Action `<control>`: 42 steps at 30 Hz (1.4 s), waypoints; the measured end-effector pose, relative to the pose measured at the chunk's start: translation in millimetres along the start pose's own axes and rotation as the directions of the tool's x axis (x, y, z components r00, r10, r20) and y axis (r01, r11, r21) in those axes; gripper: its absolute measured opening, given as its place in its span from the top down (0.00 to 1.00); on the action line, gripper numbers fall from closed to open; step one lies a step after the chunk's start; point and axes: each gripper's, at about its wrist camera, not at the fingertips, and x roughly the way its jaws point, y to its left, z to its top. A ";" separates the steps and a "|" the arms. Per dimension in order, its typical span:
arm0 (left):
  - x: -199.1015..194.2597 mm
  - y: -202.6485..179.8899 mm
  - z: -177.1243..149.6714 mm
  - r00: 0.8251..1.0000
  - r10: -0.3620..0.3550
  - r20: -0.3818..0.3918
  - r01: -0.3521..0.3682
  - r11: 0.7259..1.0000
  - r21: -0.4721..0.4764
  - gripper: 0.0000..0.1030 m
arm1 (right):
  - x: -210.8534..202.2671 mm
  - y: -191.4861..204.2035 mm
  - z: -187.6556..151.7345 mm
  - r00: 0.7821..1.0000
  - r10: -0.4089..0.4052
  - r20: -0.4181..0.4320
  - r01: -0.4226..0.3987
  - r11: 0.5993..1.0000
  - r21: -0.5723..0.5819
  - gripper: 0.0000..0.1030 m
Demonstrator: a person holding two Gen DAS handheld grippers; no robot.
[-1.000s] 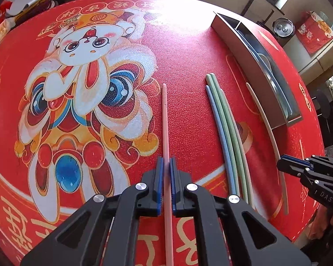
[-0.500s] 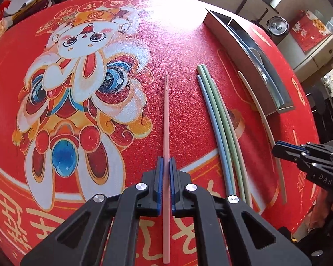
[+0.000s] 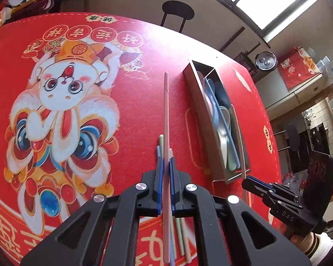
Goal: Organize utensils
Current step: 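Carry the pink and white chopsticks over the steel caddy and lower them in, then open both tools and move them back over the remaining chopsticks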
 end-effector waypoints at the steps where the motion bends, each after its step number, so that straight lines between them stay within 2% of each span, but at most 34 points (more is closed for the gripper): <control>1: 5.0 -7.2 7.4 1.000 -0.014 0.001 0.014 1.000 -0.007 0.95 | -2.0 -4.4 8.7 1.000 -0.010 0.012 0.010 1.000 0.003 0.94; 8: 44.4 -58.8 58.8 0.993 -0.115 0.014 0.115 0.992 -0.048 0.95 | 4.6 -34.9 65.7 0.997 -0.067 0.032 0.067 0.998 0.006 0.94; 11: 66.5 -71.6 70.0 0.991 -0.133 -0.001 0.132 0.988 -0.080 0.95 | 16.3 -44.0 83.7 0.997 -0.074 0.014 0.074 0.997 0.015 0.94; 18: 105.4 -79.6 86.3 0.993 -0.118 -0.033 0.113 0.986 -0.125 0.95 | 40.1 -53.4 101.5 0.993 -0.110 -0.038 0.111 0.994 0.008 0.94; 26: 122.8 -90.7 95.1 0.996 -0.073 -0.052 0.067 0.993 -0.099 0.94 | 48.1 -56.4 100.5 0.992 -0.121 -0.047 0.122 0.992 0.014 0.94; 27: 122.9 -91.7 94.7 0.996 -0.070 -0.049 0.065 0.994 -0.093 0.92 | 48.7 -56.4 100.9 0.991 -0.124 -0.047 0.125 0.992 0.014 0.94; 28: 122.5 -90.0 94.7 0.996 -0.069 -0.051 0.064 0.994 -0.091 0.84 | 48.5 -56.5 101.2 0.991 -0.127 -0.044 0.128 0.992 0.016 0.92; 29: 120.3 -87.9 94.8 0.996 -0.074 -0.049 0.070 0.994 -0.089 0.70 | 48.3 -56.6 101.8 0.990 -0.134 -0.042 0.135 0.991 0.021 0.92; 31: 110.1 -84.7 96.0 0.996 -0.081 -0.029 0.078 0.994 -0.077 0.56 | 44.7 -55.5 101.7 0.991 -0.131 -0.035 0.132 0.991 0.022 0.92; 33: 97.0 -84.5 98.4 0.997 -0.076 -0.010 0.075 0.996 -0.040 0.52 | 37.6 -53.6 100.1 0.989 -0.148 -0.018 0.148 0.989 0.016 0.92; 34: 89.1 -84.7 99.7 0.998 -0.068 0.002 0.068 0.998 -0.012 0.45 | 33.7 -52.8 98.1 0.989 -0.149 -0.009 0.149 0.989 0.020 0.92; 35: 80.0 -84.3 99.8 0.998 -0.054 0.018 0.054 0.998 0.016 0.35 | 29.6 -50.6 94.8 0.989 -0.149 -0.002 0.149 0.988 0.030 0.92; 38: 53.5 -78.2 95.3 0.998 0.005 0.069 -0.011 0.996 0.094 0.15 | 18.9 -46.5 84.1 0.988 -0.155 0.015 0.155 0.987 0.047 0.92; 39: 46.5 -74.2 92.7 0.996 0.026 0.080 -0.035 0.993 0.114 0.13 | 15.5 -44.1 78.8 0.987 -0.157 0.020 0.156 0.986 0.051 0.91; 40: 39.7 -69.4 88.8 0.995 0.046 0.087 -0.058 0.989 0.135 0.09 | 12.5 -41.5 73.3 0.987 -0.157 0.023 0.155 0.986 0.052 0.88; 42: 29.1 -60.2 79.2 0.992 0.087 0.092 -0.102 0.980 0.174 0.06 | 6.3 -35.9 61.9 0.987 -0.158 0.032 0.156 0.986 0.053 0.68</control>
